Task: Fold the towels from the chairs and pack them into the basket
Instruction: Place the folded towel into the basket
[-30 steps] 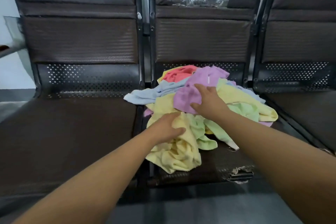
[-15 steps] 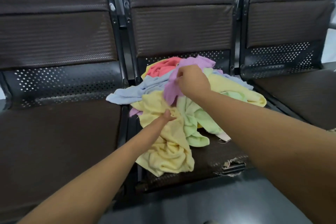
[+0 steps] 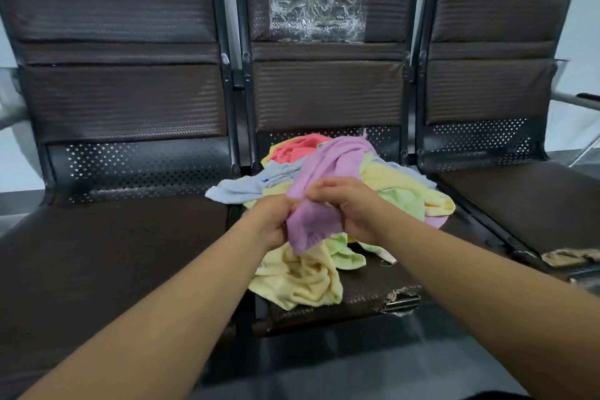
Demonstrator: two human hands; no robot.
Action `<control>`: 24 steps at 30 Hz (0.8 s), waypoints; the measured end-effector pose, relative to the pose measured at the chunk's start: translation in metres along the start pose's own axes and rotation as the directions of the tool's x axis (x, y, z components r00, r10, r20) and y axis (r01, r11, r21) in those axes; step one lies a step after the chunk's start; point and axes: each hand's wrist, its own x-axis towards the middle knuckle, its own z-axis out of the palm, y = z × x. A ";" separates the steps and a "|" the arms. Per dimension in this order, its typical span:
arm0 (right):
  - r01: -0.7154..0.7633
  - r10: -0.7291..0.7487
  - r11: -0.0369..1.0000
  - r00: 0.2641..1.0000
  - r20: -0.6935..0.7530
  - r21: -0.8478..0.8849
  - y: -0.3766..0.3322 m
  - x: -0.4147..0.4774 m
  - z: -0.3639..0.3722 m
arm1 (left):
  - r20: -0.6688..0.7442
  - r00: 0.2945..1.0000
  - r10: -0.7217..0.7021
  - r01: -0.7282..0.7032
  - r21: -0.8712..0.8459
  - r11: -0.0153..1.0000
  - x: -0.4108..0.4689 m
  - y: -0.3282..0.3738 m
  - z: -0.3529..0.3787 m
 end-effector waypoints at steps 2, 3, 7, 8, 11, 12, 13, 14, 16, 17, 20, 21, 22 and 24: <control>-0.091 0.101 0.994 0.973 -0.205 0.057 0.005 0.007 -0.009 | -0.082 0.986 0.148 -0.143 0.069 0.987 -0.004 0.004 -0.001; -0.184 0.202 0.979 0.940 -0.276 0.088 0.008 0.011 -0.014 | -0.085 0.974 0.211 -0.204 0.089 0.975 -0.010 0.007 -0.002; -0.353 0.431 0.873 0.881 -0.195 0.337 0.009 0.027 -0.017 | 0.156 0.971 0.179 -0.196 0.103 0.975 -0.056 0.013 -0.005; -0.304 0.394 0.885 0.892 -0.220 0.354 0.007 0.032 -0.015 | 0.211 0.969 0.130 -0.162 0.145 0.976 -0.067 0.013 -0.008; -0.106 0.171 0.976 0.913 -0.371 0.188 -0.006 0.036 -0.002 | 0.344 0.939 -0.014 -0.064 0.217 0.974 -0.081 0.012 -0.020; -0.042 0.094 0.989 0.920 -0.381 0.143 -0.012 0.034 0.005 | 0.319 0.947 -0.017 -0.042 0.175 0.984 -0.081 0.014 -0.025; 0.009 0.030 0.994 0.937 -0.348 0.111 -0.019 0.029 0.014 | 0.264 0.964 -0.003 -0.026 0.103 0.994 -0.077 0.016 -0.029; 0.045 -0.020 0.995 0.962 -0.273 0.089 -0.025 0.023 0.023 | 0.216 0.976 0.008 -0.014 0.024 1.000 -0.076 0.020 -0.033; 0.055 -0.054 0.998 0.997 -0.057 0.013 -0.036 0.009 0.044 | 0.194 0.980 0.044 -0.023 -0.110 0.994 -0.074 0.029 -0.036; 0.040 -0.038 0.999 0.998 0.043 -0.028 -0.040 0.003 0.055 | 0.184 0.981 0.064 -0.035 -0.158 0.987 -0.076 0.033 -0.037; -0.069 0.070 0.998 0.986 0.153 -0.011 -0.045 -0.005 0.079 | 0.108 0.988 0.114 -0.105 -0.089 0.990 -0.086 0.044 -0.041; -0.115 0.109 0.993 0.981 0.160 0.022 -0.047 -0.004 0.083 | 0.034 0.987 0.156 -0.155 -0.037 0.987 -0.088 0.047 -0.045; -0.161 0.148 0.985 0.973 0.176 0.061 -0.049 -0.002 0.087 | -0.043 0.977 0.208 -0.208 0.005 0.978 -0.090 0.051 -0.050; -0.274 0.244 0.948 0.953 0.178 0.163 -0.057 0.002 0.091 | -0.150 0.946 0.287 -0.286 0.030 0.958 -0.099 0.061 -0.060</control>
